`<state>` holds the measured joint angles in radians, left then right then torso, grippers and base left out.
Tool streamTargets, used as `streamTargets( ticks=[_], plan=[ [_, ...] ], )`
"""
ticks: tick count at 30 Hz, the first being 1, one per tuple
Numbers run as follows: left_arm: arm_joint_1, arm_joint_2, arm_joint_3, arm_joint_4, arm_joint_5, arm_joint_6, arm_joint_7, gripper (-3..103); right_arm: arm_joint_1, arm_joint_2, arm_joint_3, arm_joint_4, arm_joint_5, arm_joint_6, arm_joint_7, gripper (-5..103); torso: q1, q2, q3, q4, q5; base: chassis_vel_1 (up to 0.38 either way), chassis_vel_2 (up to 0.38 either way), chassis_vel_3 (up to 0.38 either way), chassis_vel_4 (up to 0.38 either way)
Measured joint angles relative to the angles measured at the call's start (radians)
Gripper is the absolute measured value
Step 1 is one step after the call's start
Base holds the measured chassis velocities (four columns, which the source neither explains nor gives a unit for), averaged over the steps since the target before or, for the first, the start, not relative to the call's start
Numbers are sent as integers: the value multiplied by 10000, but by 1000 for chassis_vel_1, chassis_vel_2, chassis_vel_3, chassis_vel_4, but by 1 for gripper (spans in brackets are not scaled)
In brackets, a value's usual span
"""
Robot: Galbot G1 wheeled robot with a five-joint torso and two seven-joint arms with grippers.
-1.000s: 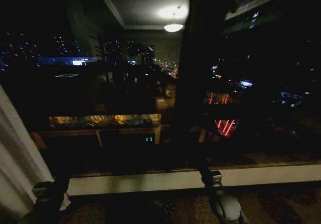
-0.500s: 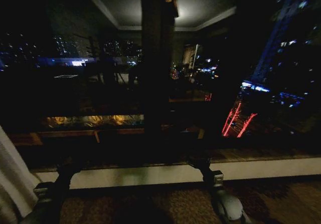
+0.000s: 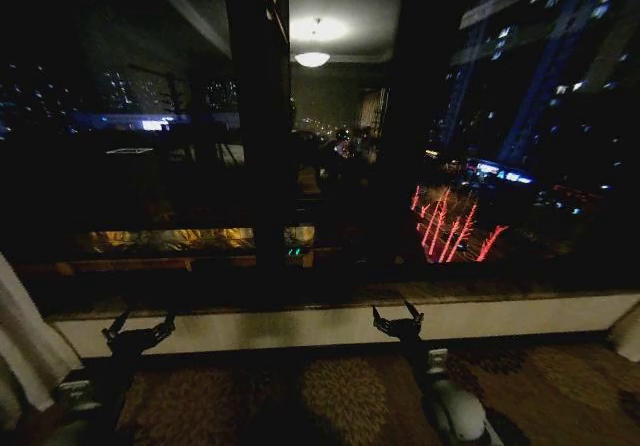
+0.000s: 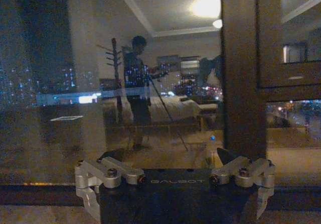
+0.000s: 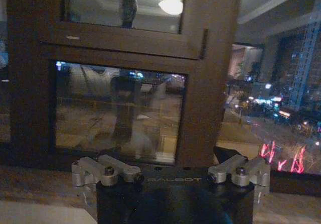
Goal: Open the curtains by pulling them apart, changing their state from closed to fully open.
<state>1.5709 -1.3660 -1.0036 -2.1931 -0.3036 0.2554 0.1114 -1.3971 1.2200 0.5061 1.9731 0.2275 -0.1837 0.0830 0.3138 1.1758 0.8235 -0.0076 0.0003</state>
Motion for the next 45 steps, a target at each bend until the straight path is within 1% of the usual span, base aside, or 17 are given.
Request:
streamTargets(
  ticks=[3, 5, 7, 8, 10, 15, 17, 28, 34, 38, 39, 42, 44, 45],
  plan=[
    [-19, -6, 27, -39, 2, 8, -2, 100, 14, -20, 24, -28, 47, 12, 3, 100, 2, -1, 0, -2, 1, -34, -381, 38, 375],
    [-23, -41, 55, -65, 13, 20, -5, 100, 42, -36, 37, -49, 96, 22, 6, 100, 3, -2, 1, 0, -7, -51, -405, 43, 406],
    [-22, -56, 59, -71, 17, 20, -6, 100, 48, -46, 38, -52, 108, 23, 6, 100, 2, -2, 1, -2, -3, -32, -404, 33, 411],
    [-17, -77, 61, -90, 23, 20, -6, 100, 59, -61, 40, -59, 121, 24, 8, 100, 0, -2, 0, -4, 5, -32, -398, 33, 411],
    [10, -95, 55, -111, 27, 20, -6, 100, 92, -82, 42, -65, 136, 25, 9, 100, -1, 0, 0, -2, 7, -29, -400, 27, 425],
    [40, -86, 5, -132, 29, 20, -7, 100, 131, -78, 41, -71, 146, 28, 10, 100, -1, -1, -1, 1, -9, -27, -427, 31, 421],
    [41, -82, 0, -136, 27, 16, -6, 100, 119, -61, 40, -71, 146, 29, 10, 100, -1, 0, -1, 0, 1, -4, -353, -5, 370],
    [14, -45, 25, -81, 10, -16, -1, 100, 37, -13, 172, -16, 137, 44, 10, 100, 2, -2, 1, -1, -1, -29, -391, 38, 396],
    [18, 12, 23, -2, -29, -54, 2, 100, -38, 86, 185, 44, 88, 51, 3, 100, 0, 0, -1, 1, -3, -33, -387, 24, 401],
    [19, 48, 18, 63, -46, -110, 6, 100, -84, 139, 180, 64, 59, 51, -6, 100, 1, -2, 1, -2, -2, -22, -402, -5, 390],
    [19, 74, 14, 108, -50, -151, 9, 100, -120, 172, 180, 79, 25, 53, -18, 100, 0, -1, 0, -2, 2, -24, -385, 25, 368],
    [14, 98, 11, 160, -58, -182, 10, 100, -165, 210, 187, 84, -147, 89, -86, 100, 2, -2, 1, 0, -3, -16, -412, 20, 419],
    [6, 112, 9, 222, -70, -204, 16, 100, -231, 245, 200, 77, -282, 244, -164, 100, 1, -2, 0, -1, -6, 3, -414, 6, 377],
    [-2, 120, 9, 241, -76, -222, 17, 100, -250, 259, 196, 87, -282, 259, -173, 100, -5, 0, -2, -1, 8, 24, -289, -7, 336]
  ],
)
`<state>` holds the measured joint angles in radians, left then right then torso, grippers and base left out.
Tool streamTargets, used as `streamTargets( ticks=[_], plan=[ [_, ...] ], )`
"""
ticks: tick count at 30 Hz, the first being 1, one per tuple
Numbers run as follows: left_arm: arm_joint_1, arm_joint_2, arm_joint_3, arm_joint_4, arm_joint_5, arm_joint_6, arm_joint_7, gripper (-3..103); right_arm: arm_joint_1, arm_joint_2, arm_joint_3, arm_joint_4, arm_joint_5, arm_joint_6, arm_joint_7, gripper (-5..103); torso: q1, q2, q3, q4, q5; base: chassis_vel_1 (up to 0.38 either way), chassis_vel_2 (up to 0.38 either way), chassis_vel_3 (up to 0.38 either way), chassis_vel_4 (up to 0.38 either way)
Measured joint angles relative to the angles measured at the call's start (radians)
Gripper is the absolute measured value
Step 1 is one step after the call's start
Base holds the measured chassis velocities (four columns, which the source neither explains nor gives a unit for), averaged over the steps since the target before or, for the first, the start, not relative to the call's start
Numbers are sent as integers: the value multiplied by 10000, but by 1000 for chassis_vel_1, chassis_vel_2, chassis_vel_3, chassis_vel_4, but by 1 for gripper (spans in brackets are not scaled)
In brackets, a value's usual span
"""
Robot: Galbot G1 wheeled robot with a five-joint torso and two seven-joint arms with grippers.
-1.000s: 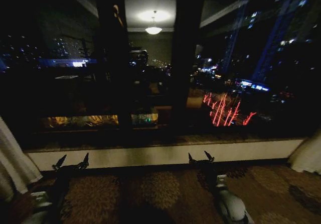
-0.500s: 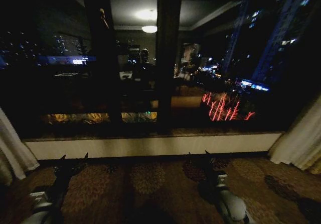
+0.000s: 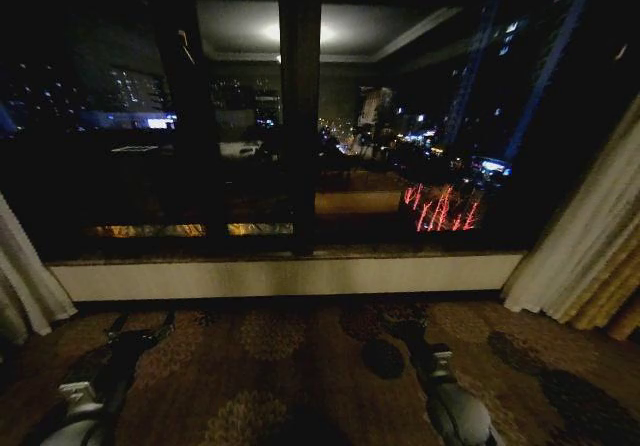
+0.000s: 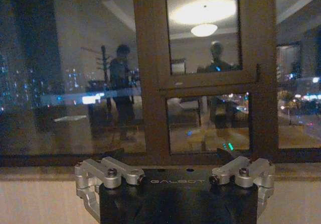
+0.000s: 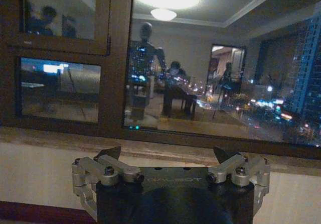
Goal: Open the curtains by pulling them apart, changing their state from closed to fully open.
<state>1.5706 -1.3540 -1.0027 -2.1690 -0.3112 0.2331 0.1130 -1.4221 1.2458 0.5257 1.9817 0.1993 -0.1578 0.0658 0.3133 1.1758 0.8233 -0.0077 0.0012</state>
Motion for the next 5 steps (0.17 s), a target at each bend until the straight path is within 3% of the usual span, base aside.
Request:
streamTargets(
  ticks=[3, 5],
  plan=[
    [-20, 7, -1, 62, -38, -34, 7, 100, -6, 49, -20, 21, 0, 46, -9, 100, -4, 5, -1, -2, -3, 52, -218, -25, 278],
    [-32, 6, -3, 80, -173, -37, 6, 100, 40, 109, -55, 24, -10, 76, -14, 100, -5, 6, -2, 2, -6, 23, -23, -22, 59]
  ],
)
